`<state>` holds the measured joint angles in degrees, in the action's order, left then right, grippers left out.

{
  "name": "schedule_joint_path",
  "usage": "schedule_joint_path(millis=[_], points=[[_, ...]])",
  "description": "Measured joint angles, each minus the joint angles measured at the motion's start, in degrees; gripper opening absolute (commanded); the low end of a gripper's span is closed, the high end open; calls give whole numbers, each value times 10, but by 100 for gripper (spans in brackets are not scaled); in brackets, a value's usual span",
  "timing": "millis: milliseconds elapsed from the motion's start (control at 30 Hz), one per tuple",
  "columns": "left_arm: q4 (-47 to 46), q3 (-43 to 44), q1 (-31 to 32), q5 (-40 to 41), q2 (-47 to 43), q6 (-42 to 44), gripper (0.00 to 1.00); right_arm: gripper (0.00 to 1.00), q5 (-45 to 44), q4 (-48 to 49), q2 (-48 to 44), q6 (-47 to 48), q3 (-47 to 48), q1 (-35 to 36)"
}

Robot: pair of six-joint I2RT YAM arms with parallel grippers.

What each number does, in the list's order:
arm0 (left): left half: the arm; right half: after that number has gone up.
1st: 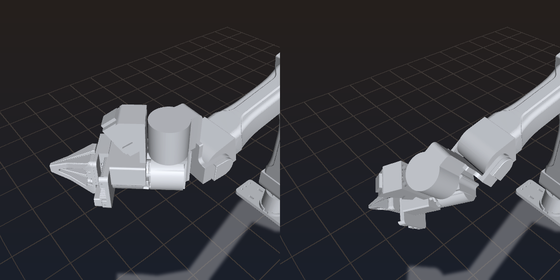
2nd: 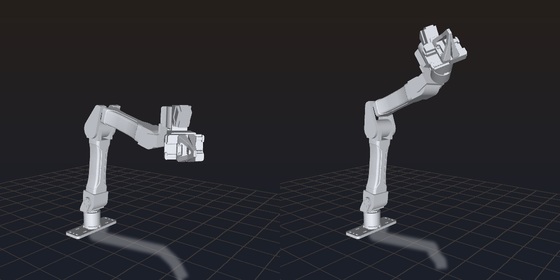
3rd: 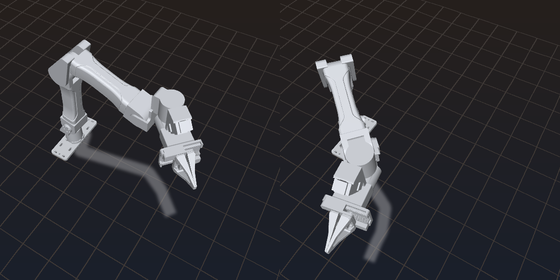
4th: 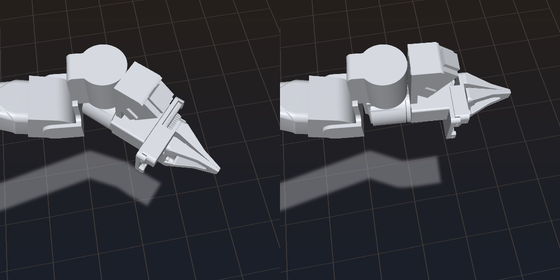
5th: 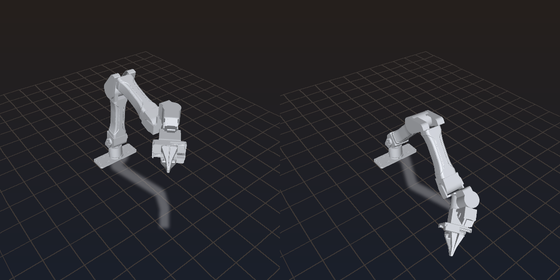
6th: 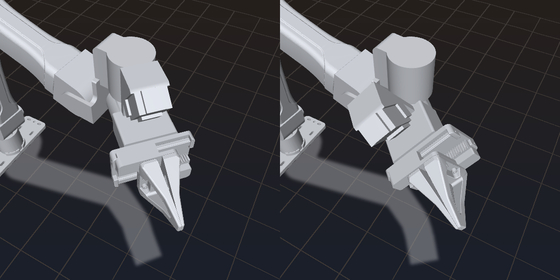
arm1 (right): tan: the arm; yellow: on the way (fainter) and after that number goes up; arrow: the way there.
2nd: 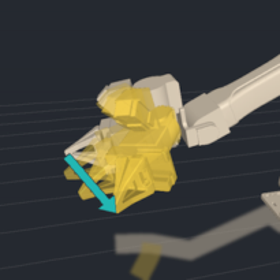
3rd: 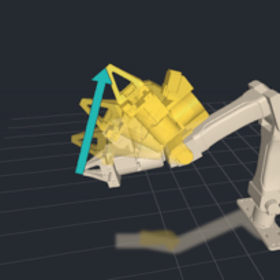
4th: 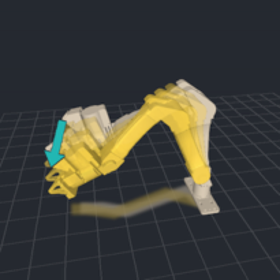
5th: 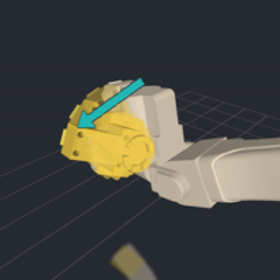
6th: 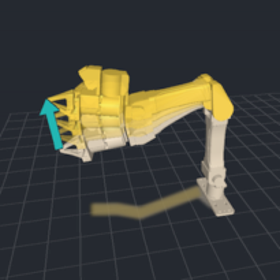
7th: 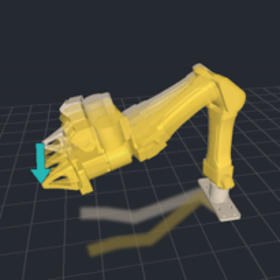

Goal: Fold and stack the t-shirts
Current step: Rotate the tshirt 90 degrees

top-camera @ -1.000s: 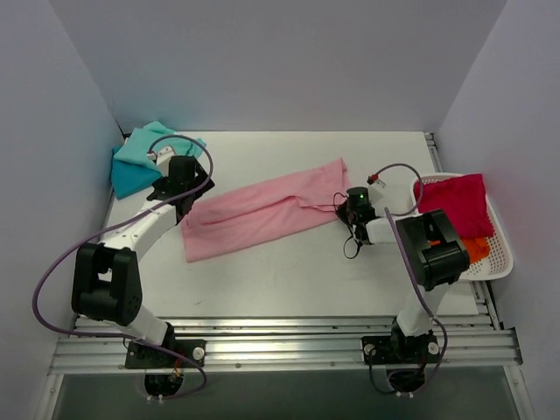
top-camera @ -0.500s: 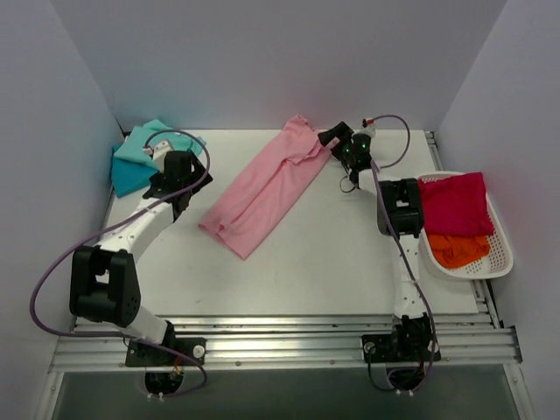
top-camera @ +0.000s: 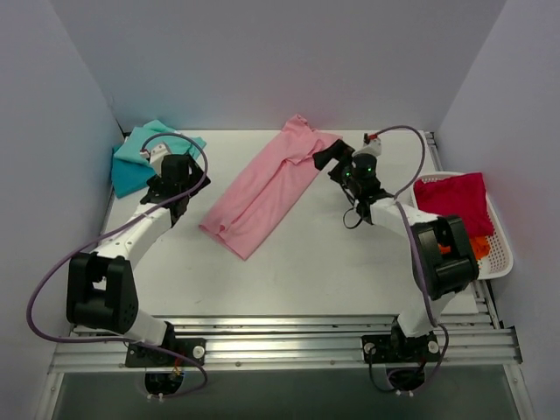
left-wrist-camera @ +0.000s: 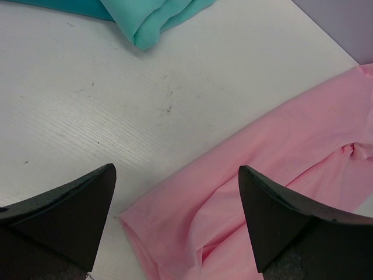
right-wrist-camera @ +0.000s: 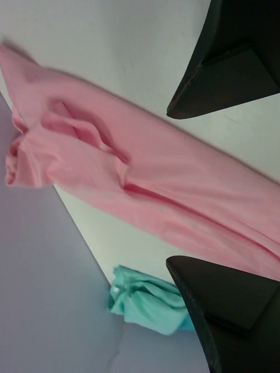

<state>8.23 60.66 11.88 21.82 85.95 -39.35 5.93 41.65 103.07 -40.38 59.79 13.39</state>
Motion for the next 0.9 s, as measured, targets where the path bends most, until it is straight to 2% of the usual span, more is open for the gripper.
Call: schedule_joint_path(millis=[133,267,467,700,900], points=[[-6,-11,0,-1,0,-1,95,100,-45,22,-72,-33,-91,93],[-12,-15,0,-8,1,-4,96,100,-75,11,-48,-75,-149,200],[-18,-27,0,-12,0,-5,95,100,-102,-7,-19,-120,-163,324],[-20,-46,0,-12,-6,-5,96,100,-112,-3,10,-150,-134,401],[-20,-59,-1,-12,-19,-5,95,98,-112,13,51,-161,-101,418]])
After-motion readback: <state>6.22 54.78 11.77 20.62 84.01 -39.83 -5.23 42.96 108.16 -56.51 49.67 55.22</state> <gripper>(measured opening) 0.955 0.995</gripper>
